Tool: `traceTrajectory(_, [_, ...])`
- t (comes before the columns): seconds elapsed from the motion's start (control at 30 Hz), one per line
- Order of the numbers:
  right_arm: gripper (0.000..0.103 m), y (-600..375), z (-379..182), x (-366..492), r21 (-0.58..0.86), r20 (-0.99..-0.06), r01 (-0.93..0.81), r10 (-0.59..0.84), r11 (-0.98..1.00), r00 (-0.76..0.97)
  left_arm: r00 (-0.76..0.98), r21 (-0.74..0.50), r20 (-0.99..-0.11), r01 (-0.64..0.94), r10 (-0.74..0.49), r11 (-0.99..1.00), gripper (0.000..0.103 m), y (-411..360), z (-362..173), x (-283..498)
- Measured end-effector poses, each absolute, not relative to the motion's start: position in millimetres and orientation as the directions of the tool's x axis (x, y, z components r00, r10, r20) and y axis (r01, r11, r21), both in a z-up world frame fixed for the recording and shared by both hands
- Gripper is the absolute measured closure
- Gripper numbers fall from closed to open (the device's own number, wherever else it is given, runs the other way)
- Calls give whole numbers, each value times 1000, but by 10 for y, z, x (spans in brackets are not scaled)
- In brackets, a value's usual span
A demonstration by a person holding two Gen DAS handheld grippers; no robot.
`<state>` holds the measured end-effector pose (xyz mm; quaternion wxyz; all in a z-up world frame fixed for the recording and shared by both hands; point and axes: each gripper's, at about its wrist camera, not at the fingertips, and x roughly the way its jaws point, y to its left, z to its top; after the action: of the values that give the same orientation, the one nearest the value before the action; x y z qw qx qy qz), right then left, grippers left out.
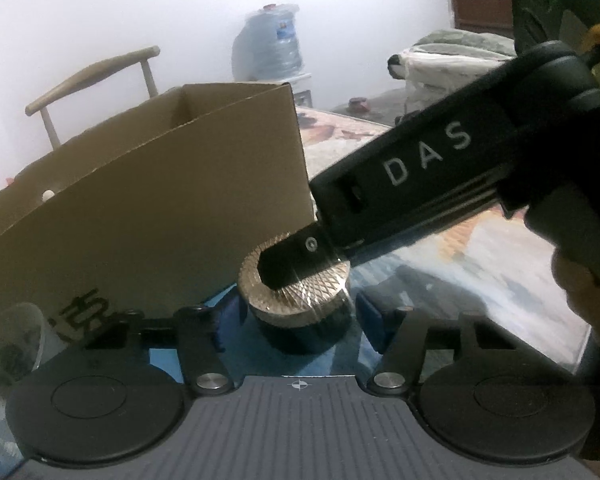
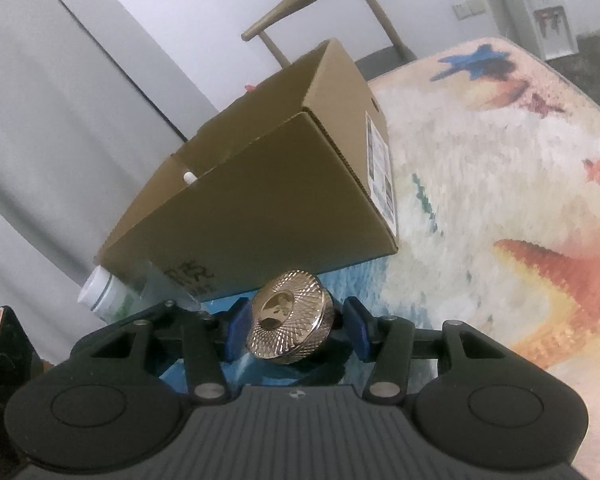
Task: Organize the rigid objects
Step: 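Lift the gold jar and carry it toward the box, right gripper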
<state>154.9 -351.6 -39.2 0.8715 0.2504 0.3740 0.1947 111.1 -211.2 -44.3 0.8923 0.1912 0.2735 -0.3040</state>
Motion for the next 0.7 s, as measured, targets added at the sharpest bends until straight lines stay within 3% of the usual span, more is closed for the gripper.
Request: traceTrajectory(0.7, [49, -3436, -292, 1426, 566, -543, -174, 523, 806, 657, 684, 132, -580, 615, -443, 777, 47, -1965, -298, 951])
